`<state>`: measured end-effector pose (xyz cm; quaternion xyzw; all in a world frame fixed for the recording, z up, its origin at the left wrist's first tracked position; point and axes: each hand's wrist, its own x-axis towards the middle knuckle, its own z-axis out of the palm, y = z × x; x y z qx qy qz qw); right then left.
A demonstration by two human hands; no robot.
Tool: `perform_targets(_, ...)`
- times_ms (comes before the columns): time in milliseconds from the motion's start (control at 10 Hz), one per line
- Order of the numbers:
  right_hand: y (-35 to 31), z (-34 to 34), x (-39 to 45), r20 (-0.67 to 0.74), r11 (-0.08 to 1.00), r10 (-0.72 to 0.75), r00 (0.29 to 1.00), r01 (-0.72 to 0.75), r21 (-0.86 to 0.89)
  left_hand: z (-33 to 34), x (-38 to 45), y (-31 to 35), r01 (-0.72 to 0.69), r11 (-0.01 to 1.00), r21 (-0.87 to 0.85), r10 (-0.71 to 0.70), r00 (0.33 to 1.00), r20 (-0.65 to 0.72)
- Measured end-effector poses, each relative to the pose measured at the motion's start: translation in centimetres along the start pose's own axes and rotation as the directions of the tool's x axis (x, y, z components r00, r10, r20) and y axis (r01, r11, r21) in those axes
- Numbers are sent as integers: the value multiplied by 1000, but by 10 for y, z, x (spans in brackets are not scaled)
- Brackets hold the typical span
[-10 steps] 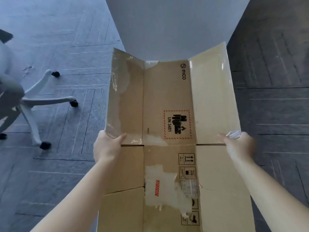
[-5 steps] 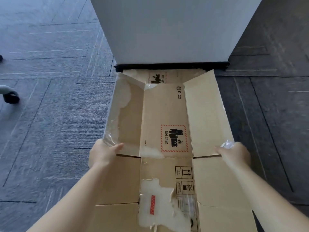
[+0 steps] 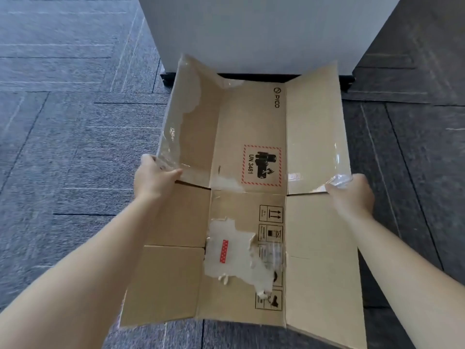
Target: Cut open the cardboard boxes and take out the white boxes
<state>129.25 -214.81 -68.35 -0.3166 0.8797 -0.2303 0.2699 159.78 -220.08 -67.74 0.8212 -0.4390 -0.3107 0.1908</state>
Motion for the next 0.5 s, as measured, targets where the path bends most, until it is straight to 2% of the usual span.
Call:
perform_targets(200, -12, 20, 24, 37, 977, -204, 978, 206, -52, 4, 21, 6, -71, 993, 95, 69, 997, 27)
perform_targets(300, -6, 22, 31, 60, 970, -226, 972, 230, -74, 7, 32, -3, -101, 983, 153, 98, 995, 28)
perform_targets(400, -7, 16, 33, 143, 967, -180, 973, 201, -155, 8, 41, -7, -128, 963, 236, 117, 991, 59)
perform_targets(500, -6, 10, 28, 210, 895, -226, 951, 288, -341, 8, 37, -5, -164, 882, 442, 138, 986, 92)
